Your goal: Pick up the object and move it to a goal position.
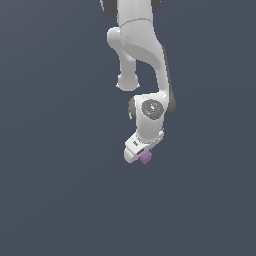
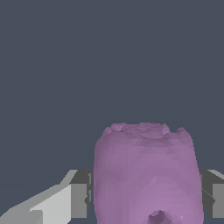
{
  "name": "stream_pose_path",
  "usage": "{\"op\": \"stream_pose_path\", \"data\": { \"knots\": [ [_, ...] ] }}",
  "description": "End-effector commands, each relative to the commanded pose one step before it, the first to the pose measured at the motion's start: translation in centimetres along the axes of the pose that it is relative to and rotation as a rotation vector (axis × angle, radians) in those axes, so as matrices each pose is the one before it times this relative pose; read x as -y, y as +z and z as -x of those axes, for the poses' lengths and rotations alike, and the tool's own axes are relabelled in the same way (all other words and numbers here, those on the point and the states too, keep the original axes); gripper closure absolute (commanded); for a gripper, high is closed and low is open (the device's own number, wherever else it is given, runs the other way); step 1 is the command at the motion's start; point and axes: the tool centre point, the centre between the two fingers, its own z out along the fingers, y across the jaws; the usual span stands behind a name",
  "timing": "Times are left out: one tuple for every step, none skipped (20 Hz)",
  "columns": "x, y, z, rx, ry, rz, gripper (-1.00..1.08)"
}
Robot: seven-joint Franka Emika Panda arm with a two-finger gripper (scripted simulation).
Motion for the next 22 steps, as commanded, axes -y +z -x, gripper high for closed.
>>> {"op": "stream_pose_path", "data": {
  "knots": [
    [0.019, 0.062, -0.021, -0.00004, -0.00037, -0.00018, 1.08],
    [0.0, 0.0, 0.0, 0.0, 0.0, 0.0, 1.08],
    [0.0, 0.0, 0.0, 0.0, 0.0, 0.0, 1.08],
    [0.0, 0.0, 0.0, 0.0, 0.0, 0.0, 1.08],
    [0.0, 0.0, 0.0, 0.0, 0.0, 0.0, 1.08],
    [0.0, 0.0, 0.0, 0.0, 0.0, 0.0, 1.08],
    [0.0, 0.0, 0.0, 0.0, 0.0, 0.0, 1.08],
    [-0.045, -0.065, 0.018, -0.00022, 0.00059, 0.00075, 1.08],
    [-0.017, -0.03, 0.011, 0.0, 0.0, 0.0, 1.08],
    [-0.05, -0.09, 0.033, 0.0, 0.0, 0.0, 1.08],
    [-0.083, -0.15, 0.055, 0.0, 0.0, 0.0, 1.08],
    [-0.116, -0.211, 0.077, 0.0, 0.0, 0.0, 1.08],
    [-0.15, -0.273, 0.099, 0.0, 0.0, 0.0, 1.08],
    [-0.185, -0.336, 0.122, 0.0, 0.0, 0.0, 1.08],
    [-0.22, -0.401, 0.145, 0.0, 0.0, 0.0, 1.08],
    [-0.257, -0.467, 0.168, 0.0, 0.0, 0.0, 1.08],
    [-0.273, -0.525, 0.178, 0.00007, -0.00043, -0.00022, 1.08],
    [-0.332, -0.605, 0.216, 0.0, 0.0, 0.0, 1.08],
    [-0.367, -0.67, 0.239, 0.0, 0.0, 0.0, 1.08],
    [-0.401, -0.731, 0.259, 0.0, 0.0, 0.0, 1.08],
    [-0.432, -0.789, 0.278, 0.0, 0.0, 0.0, 1.08],
    [-0.449, -0.84, 0.286, -0.00016, -0.00032, -0.00033, 1.08]
  ]
}}
